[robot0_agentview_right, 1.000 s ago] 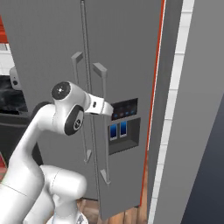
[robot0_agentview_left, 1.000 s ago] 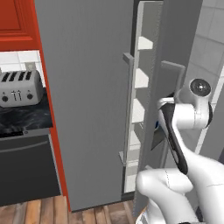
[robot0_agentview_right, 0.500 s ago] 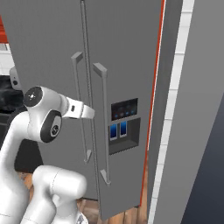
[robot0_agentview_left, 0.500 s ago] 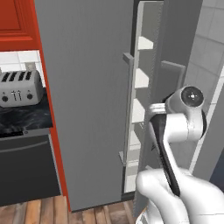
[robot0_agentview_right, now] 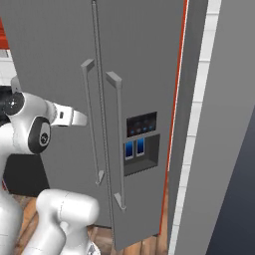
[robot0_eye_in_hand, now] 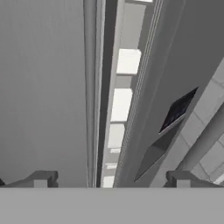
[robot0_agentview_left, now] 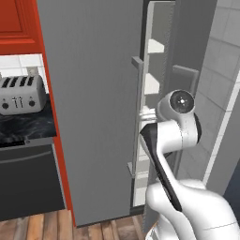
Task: Open the fridge, grab two sodas, and place both sodas inside the bowl with ice on the dining counter.
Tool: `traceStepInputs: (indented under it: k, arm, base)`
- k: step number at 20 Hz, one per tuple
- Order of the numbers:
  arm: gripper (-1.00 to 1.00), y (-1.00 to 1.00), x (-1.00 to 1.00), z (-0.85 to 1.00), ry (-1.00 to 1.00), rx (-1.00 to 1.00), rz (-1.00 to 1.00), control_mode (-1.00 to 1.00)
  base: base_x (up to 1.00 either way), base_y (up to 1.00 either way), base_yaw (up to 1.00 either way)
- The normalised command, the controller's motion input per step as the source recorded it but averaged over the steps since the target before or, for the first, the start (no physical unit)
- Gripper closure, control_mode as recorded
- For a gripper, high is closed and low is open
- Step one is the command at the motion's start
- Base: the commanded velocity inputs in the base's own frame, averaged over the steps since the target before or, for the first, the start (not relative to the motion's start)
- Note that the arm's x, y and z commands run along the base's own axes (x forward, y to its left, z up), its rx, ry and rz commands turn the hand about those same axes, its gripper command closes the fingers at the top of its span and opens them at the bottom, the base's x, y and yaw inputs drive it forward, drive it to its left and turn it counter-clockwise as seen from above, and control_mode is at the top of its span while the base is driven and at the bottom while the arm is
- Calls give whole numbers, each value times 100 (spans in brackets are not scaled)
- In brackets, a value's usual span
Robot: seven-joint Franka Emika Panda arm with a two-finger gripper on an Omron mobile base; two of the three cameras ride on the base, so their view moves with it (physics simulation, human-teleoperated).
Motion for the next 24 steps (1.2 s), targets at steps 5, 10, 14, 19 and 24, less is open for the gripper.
traceStepInputs:
  k: [5, 10, 14, 19, 24]
  arm:
    - [-100, 0, 41, 6, 8, -9, 15, -100]
    - [-100, -4, 31, 0, 9, -23, 16, -100]
    - [-100, 0, 18, 0, 9, -30, 18, -100]
    - [-100, 0, 8, 0, 6, -29, 16, -100]
    - [-100, 0, 11, -13, 4, -28, 13, -100]
  base:
    - [0, 0, 0]
    - [0, 0, 0]
    - [0, 0, 0]
    - [0, 0, 0]
    - [0, 0, 0]
